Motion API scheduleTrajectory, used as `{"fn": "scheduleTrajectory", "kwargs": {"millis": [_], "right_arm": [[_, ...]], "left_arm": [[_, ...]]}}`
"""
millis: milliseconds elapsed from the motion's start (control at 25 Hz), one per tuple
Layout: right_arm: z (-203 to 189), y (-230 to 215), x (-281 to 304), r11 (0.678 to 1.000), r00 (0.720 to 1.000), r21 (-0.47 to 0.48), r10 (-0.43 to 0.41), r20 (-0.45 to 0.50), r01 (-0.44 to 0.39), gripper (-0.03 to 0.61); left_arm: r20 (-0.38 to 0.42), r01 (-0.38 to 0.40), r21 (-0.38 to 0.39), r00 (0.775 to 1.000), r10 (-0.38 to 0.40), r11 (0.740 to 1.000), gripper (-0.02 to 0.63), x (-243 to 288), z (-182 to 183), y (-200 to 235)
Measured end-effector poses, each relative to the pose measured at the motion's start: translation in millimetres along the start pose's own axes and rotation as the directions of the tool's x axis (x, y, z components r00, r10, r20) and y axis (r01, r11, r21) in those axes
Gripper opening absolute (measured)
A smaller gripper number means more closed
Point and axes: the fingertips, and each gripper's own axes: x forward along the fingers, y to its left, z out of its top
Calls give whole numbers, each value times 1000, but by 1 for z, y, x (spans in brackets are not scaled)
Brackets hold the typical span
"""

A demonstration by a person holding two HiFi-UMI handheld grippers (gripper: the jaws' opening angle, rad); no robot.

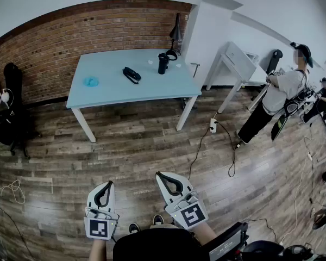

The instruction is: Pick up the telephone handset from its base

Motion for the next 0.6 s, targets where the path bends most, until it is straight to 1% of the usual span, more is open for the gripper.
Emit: {"fn": "scheduleTrajectory", "kwargs": {"millis": [160,200,240,280,400,480,600], "right_arm": [[-9,-9,-4,1000,999,4,-31,-18,31,2],[-12,-12,-2,1000,999,12,-27,-26,28,4],[-13,-15,-1,1000,999,24,-17,-27,18,34],[-15,-18,-1,999,1000,33,-6,-22,7,47],[-20,-25,-9,999,1000,44,6,-3,-6,48],[-26,-32,-17,999,1000,32,2,-8,-2,49],[-28,-42,-18,1000,1000,-19,-5,1,5,48]], "left_arm": [[-1,10,-2,1000,-10,1000,18,8,-1,-9],[-4,9,-4,1000,-9,1000,18,13,-1,-10],[-2,8,-3,1000,-8,1000,18,18,1,-12],[4,6,1,1000,-6,1000,18,23,3,-15],[30,-2,-6,1000,2,1000,18,31,9,-30],[35,-2,-11,999,2,1000,18,37,11,-42],[20,11,20,1000,-11,1000,18,49,15,-53]]}}
